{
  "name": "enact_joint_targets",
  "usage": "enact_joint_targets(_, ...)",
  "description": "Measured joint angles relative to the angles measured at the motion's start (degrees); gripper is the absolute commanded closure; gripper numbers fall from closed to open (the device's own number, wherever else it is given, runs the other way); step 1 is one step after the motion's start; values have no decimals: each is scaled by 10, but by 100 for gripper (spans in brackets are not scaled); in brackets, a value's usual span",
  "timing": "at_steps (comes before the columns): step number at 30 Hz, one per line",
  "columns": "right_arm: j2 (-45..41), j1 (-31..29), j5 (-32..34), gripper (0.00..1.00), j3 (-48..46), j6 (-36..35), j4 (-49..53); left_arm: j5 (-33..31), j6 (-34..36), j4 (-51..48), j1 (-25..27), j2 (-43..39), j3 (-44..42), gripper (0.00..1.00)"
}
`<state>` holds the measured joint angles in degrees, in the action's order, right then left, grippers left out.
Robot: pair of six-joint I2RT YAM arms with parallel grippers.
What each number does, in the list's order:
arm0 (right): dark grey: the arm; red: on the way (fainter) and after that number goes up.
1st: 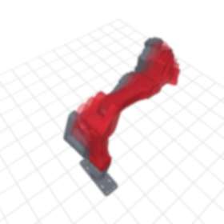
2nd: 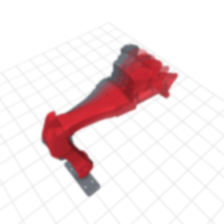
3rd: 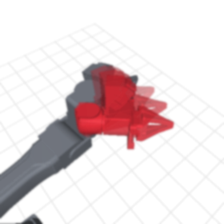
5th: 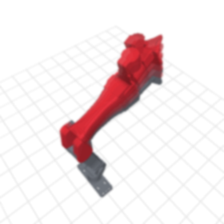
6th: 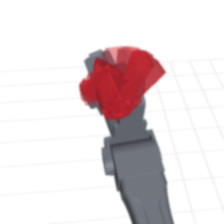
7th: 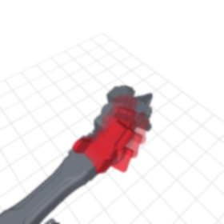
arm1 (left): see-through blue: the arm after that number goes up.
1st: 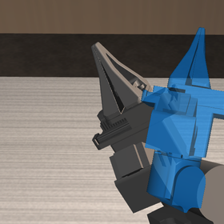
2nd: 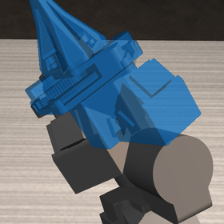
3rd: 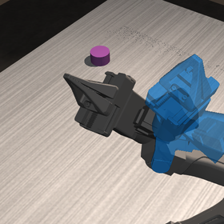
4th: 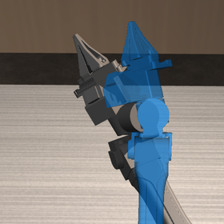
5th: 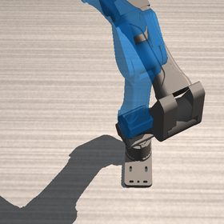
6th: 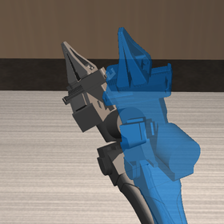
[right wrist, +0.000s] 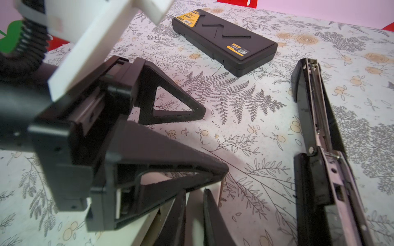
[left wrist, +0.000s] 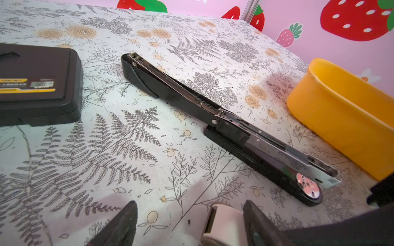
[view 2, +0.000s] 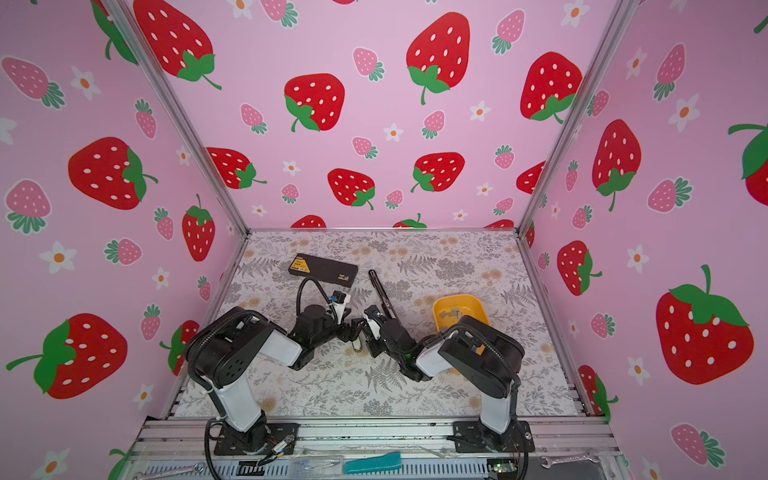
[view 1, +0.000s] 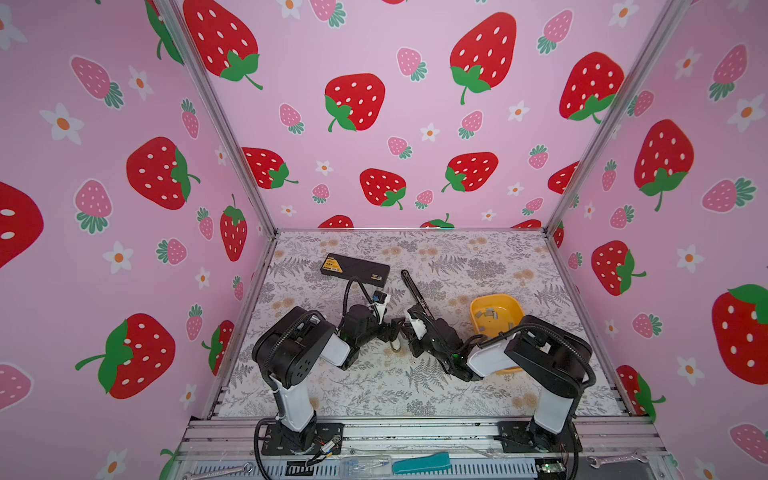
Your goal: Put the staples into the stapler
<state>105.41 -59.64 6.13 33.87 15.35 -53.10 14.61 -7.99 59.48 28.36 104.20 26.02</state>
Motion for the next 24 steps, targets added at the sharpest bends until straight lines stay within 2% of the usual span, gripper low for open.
enact_joint_targets(7,23,0,-2,82,-18,0,-62,0,1,23,1,13,-4,21)
enact_joint_targets(15,22,0,-2,82,-17,0,-65,0,3,29,1,13,-8,21)
enact_joint_targets(20,-21,-1,5,80,-14,0,5,-10,3,-9,1,-11,-6,20)
enact_joint_targets(24,-85,-3,20,72,-14,-2,77,-29,3,-78,1,-54,8,18)
